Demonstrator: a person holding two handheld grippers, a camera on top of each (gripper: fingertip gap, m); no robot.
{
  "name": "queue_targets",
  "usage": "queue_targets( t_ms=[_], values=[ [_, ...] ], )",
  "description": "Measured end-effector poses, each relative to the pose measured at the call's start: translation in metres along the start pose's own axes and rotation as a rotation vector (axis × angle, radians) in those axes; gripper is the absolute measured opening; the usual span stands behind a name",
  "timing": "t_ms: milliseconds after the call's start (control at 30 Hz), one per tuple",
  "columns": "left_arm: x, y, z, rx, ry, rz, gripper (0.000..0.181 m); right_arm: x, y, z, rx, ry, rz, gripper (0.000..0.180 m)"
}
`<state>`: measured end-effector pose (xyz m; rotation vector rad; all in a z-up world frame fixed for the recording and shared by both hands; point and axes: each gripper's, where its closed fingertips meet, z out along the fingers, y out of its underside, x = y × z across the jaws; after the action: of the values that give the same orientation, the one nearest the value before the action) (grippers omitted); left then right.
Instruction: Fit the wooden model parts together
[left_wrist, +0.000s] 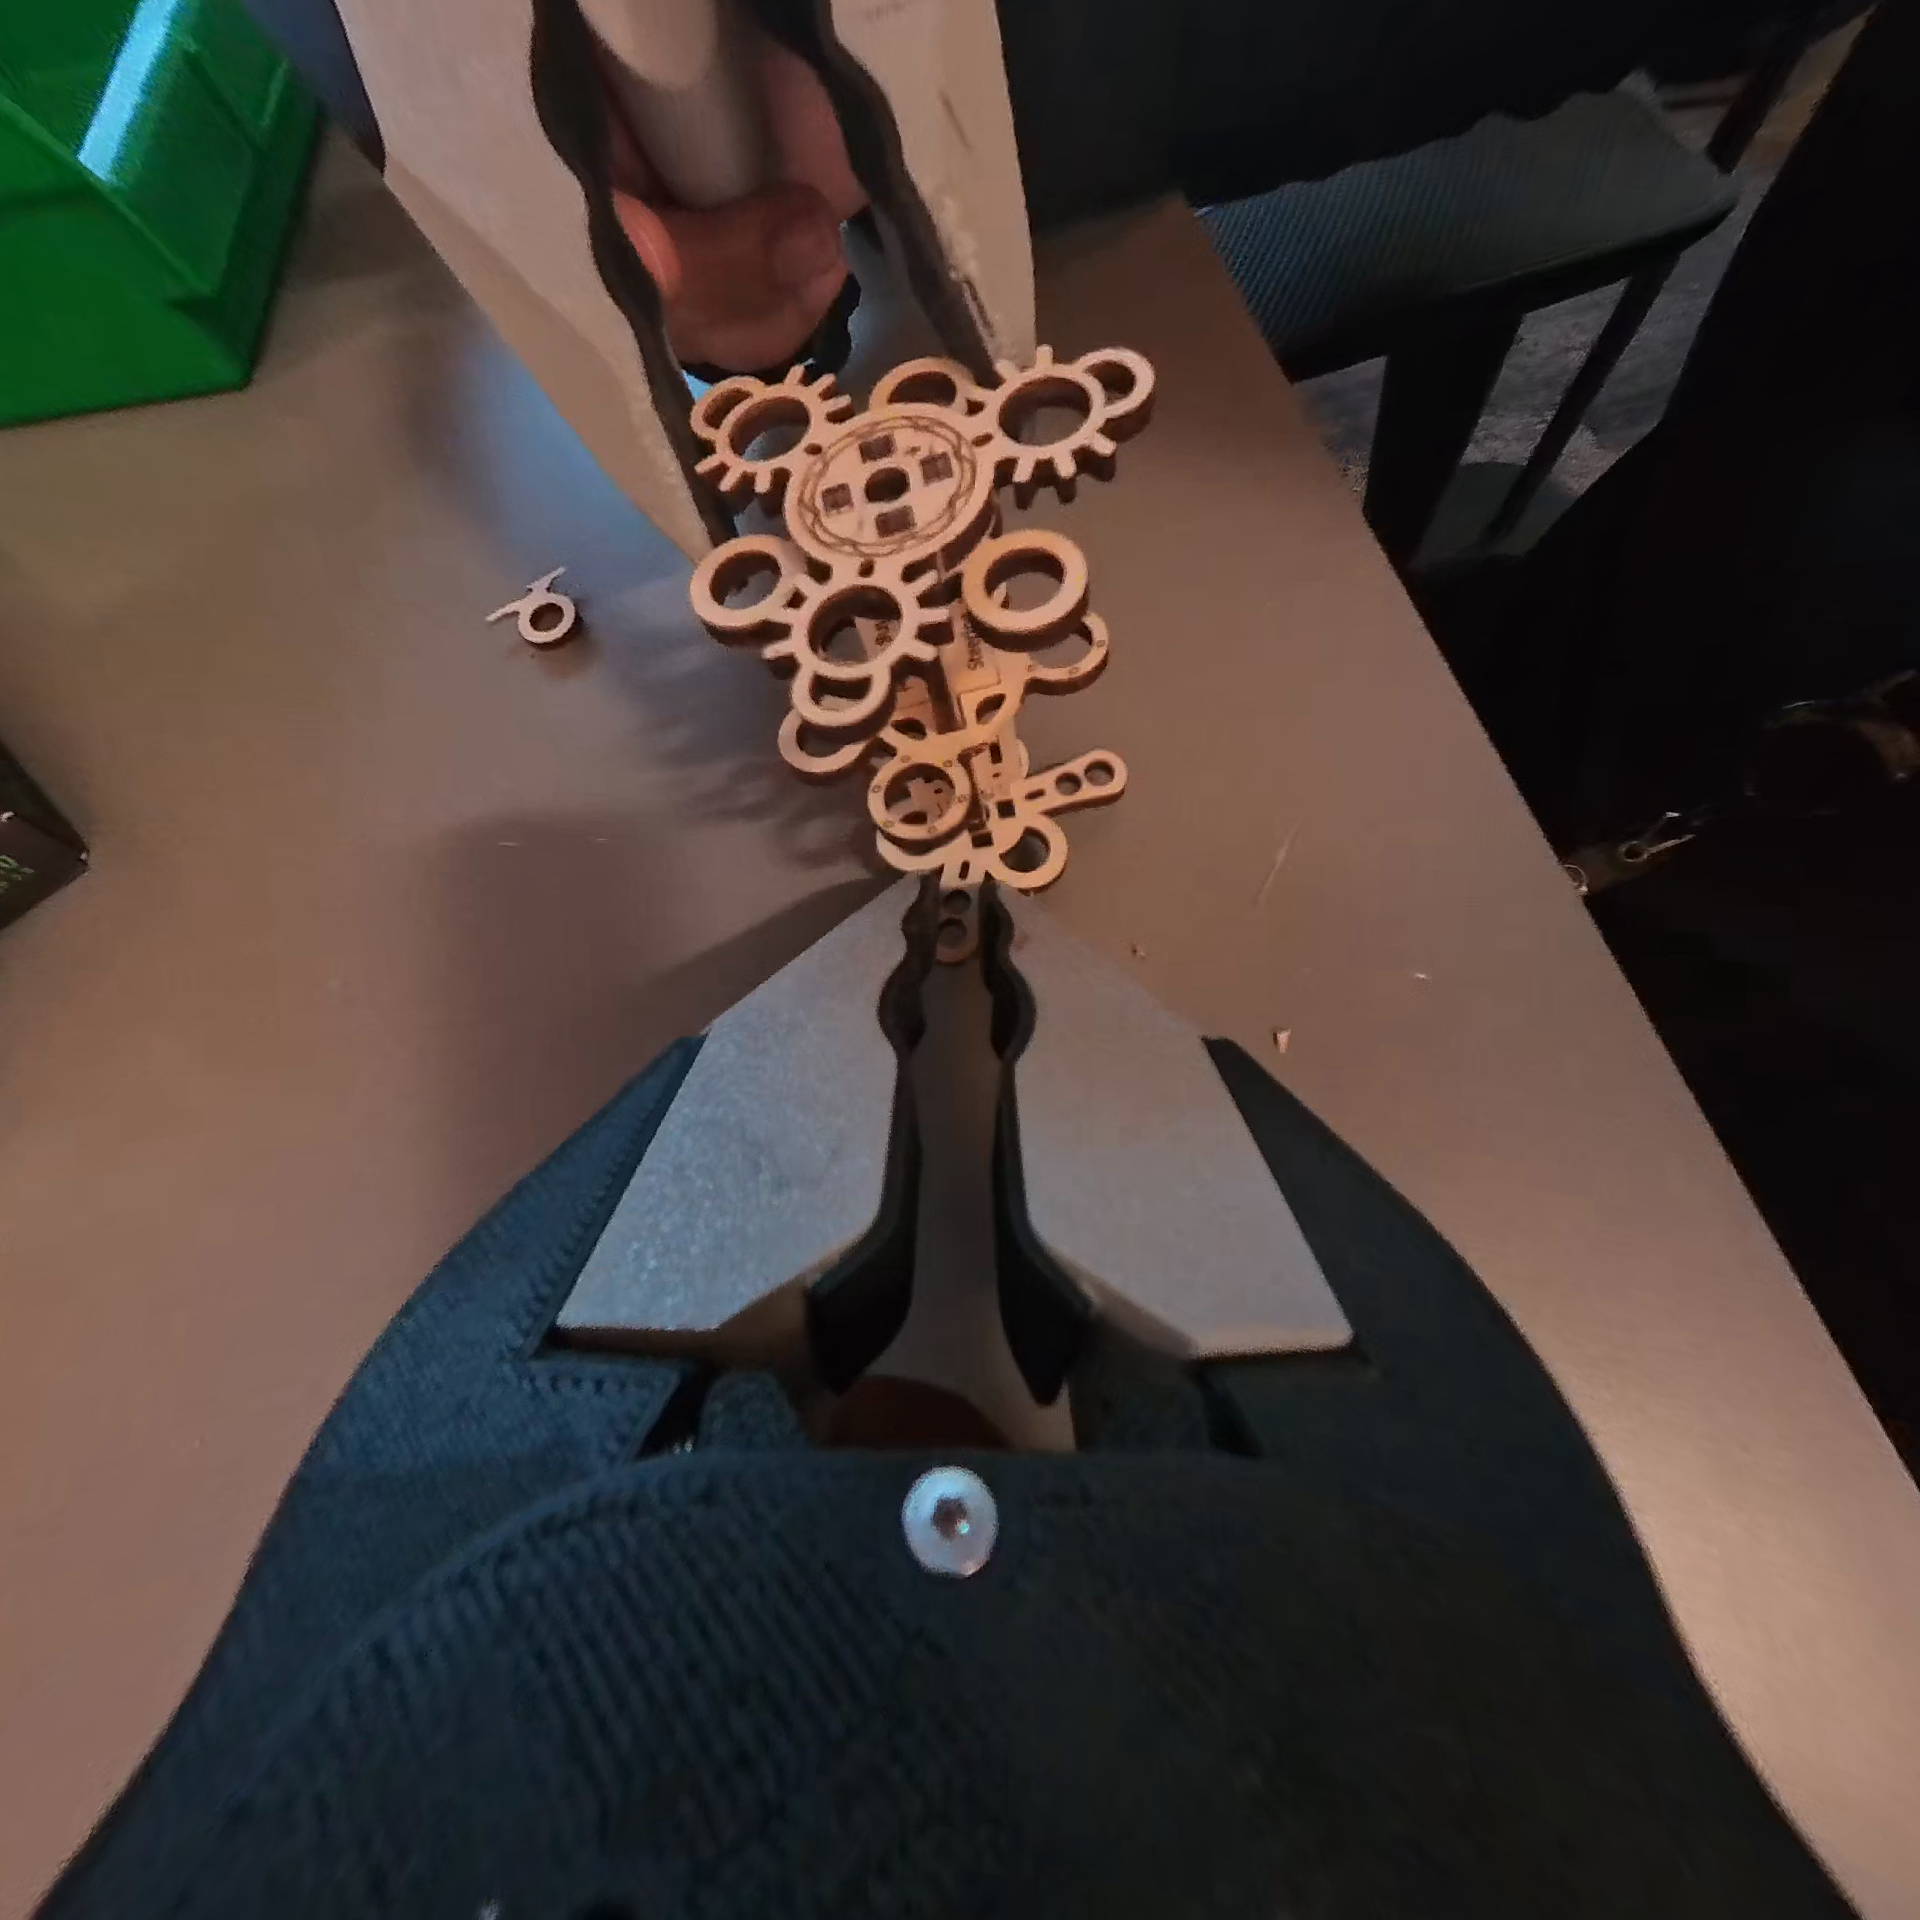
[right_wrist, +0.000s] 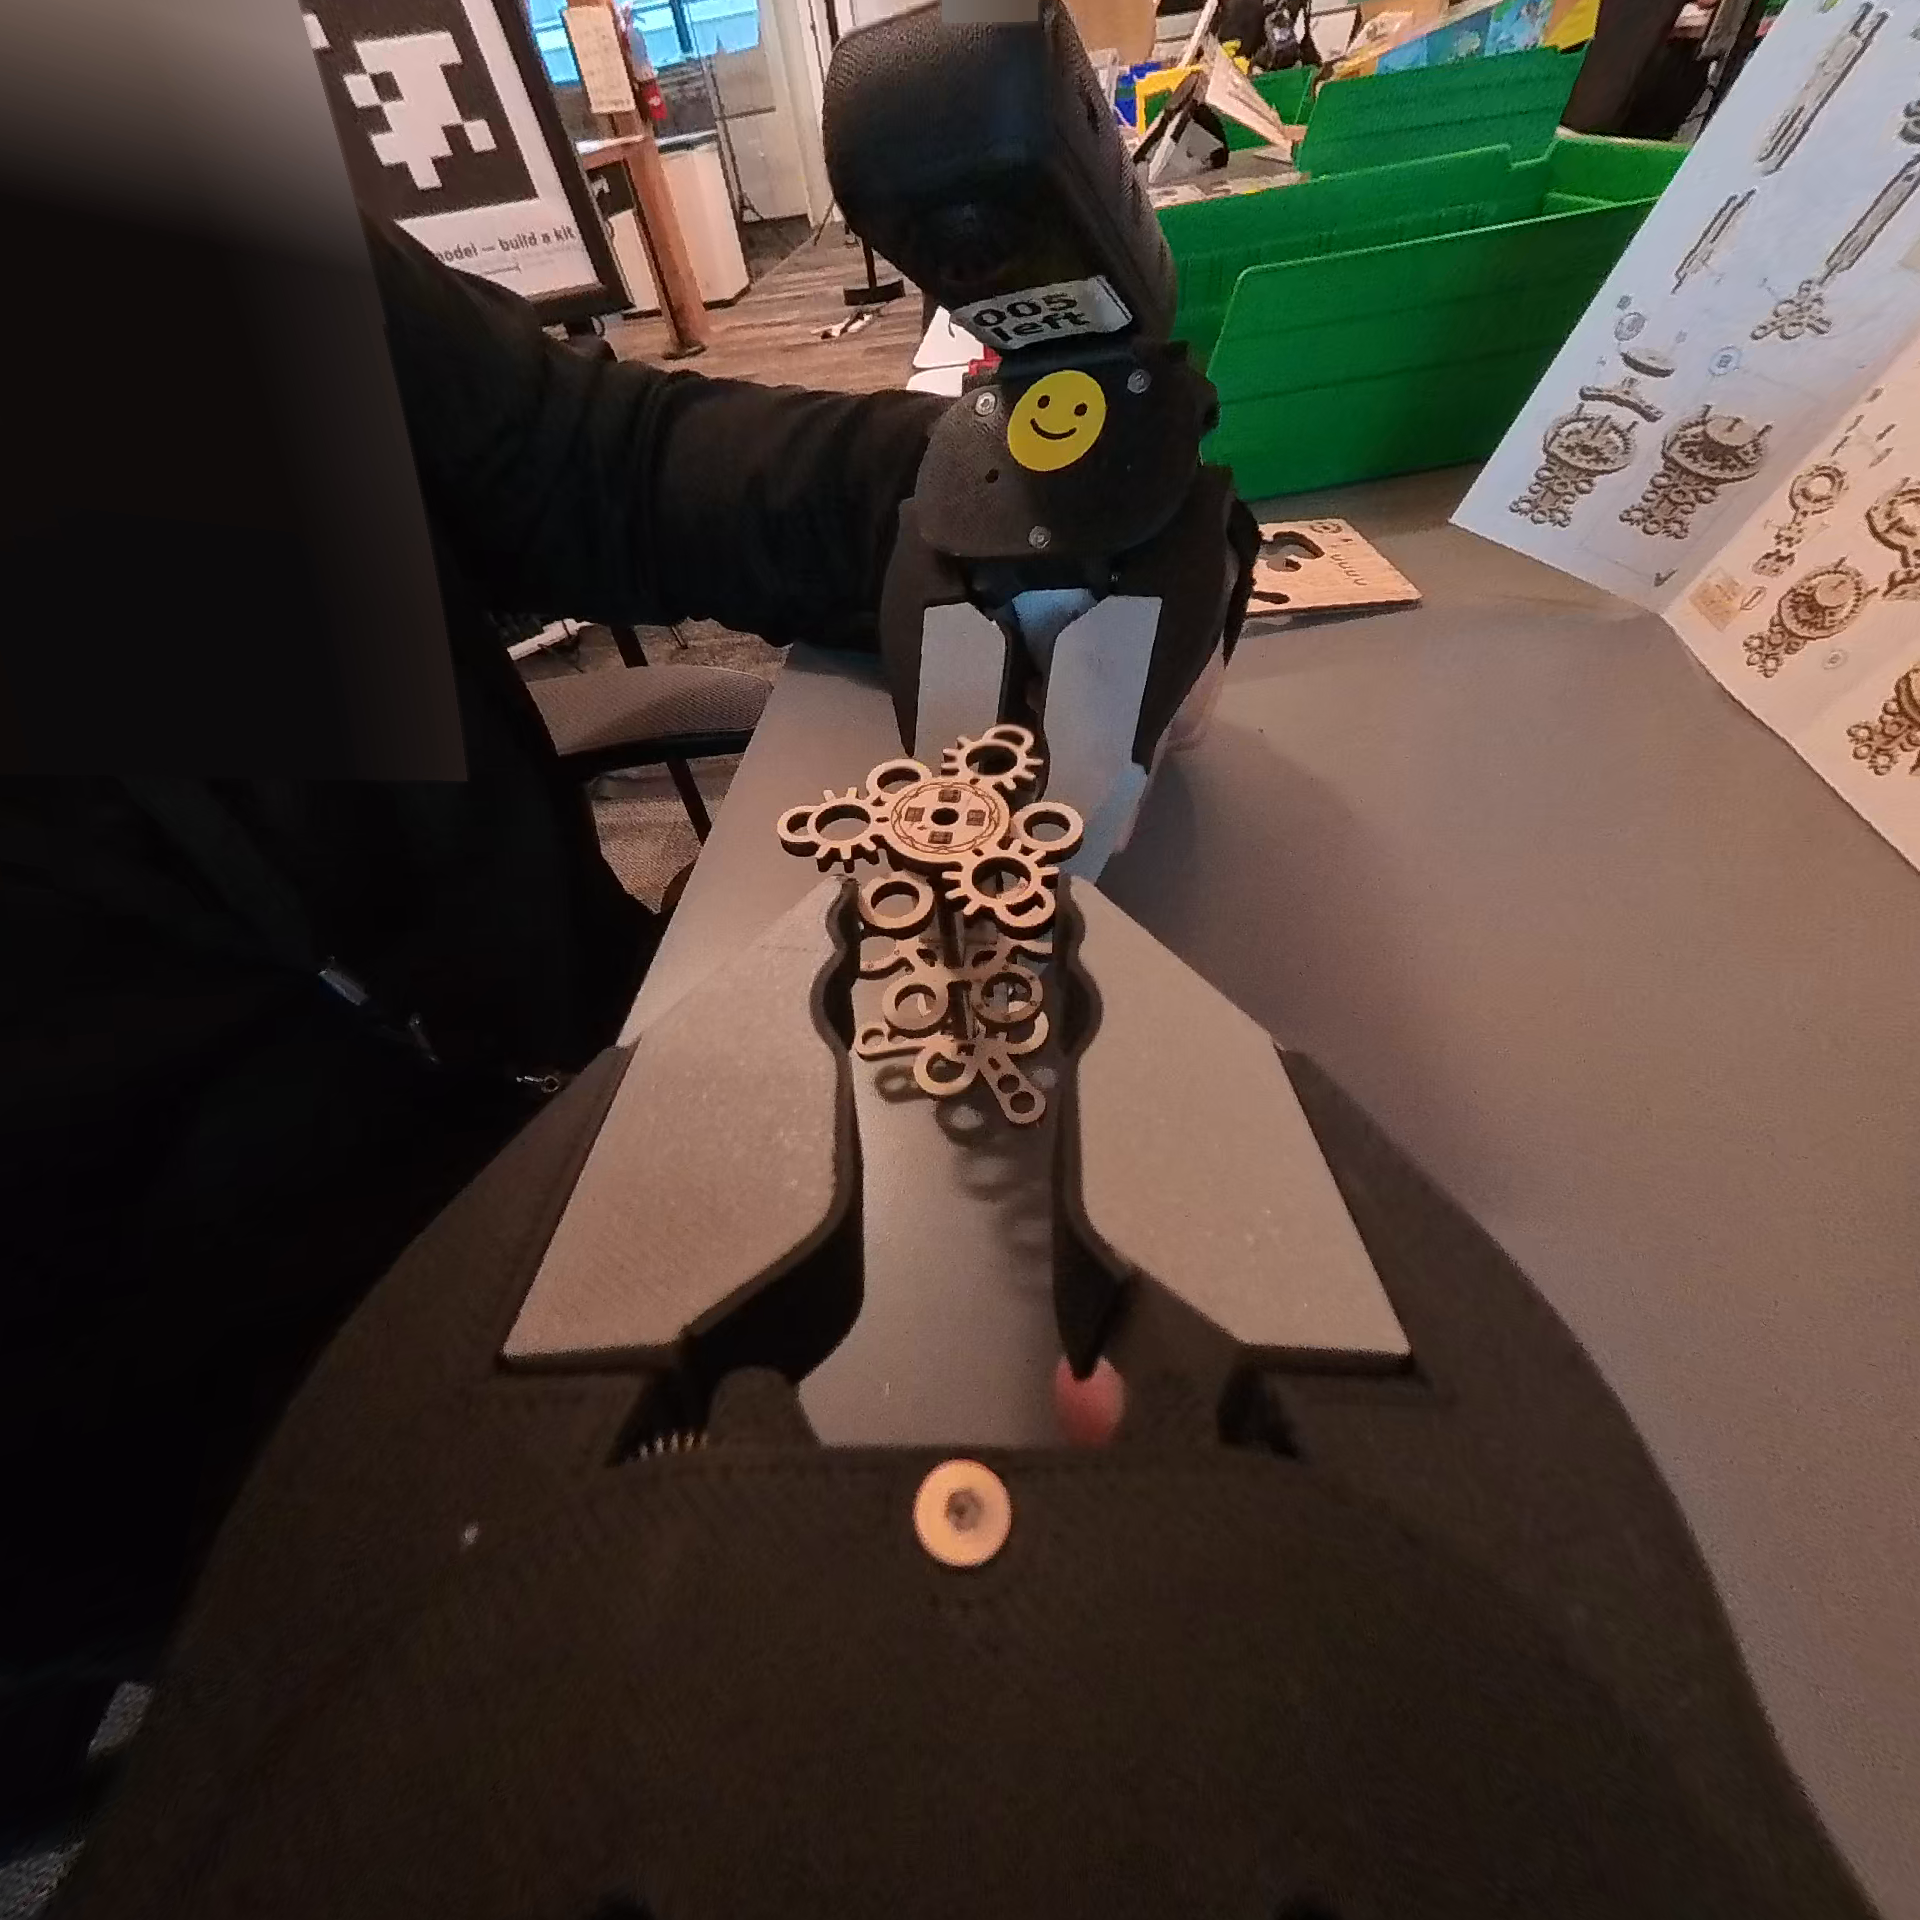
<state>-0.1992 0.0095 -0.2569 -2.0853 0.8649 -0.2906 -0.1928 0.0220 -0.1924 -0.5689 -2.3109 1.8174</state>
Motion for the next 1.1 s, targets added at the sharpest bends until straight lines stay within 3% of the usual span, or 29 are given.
queue_targets(
  t_ms=[33, 1100],
  values=[
    [-0.0008, -0.0002, 0.0000, 0.001, -0.004, -0.002, 0.005, 0.0003, -0.0001, -0.0002, 0.000, 0.002, -0.001, 0.033],
    [-0.0037, -0.0059, -0.0041, 0.050, -0.017, -0.009, 0.004, -0.0019, -0.0017, -0.0017, -0.008, -0.030, -0.002, 0.036]
  ],
)
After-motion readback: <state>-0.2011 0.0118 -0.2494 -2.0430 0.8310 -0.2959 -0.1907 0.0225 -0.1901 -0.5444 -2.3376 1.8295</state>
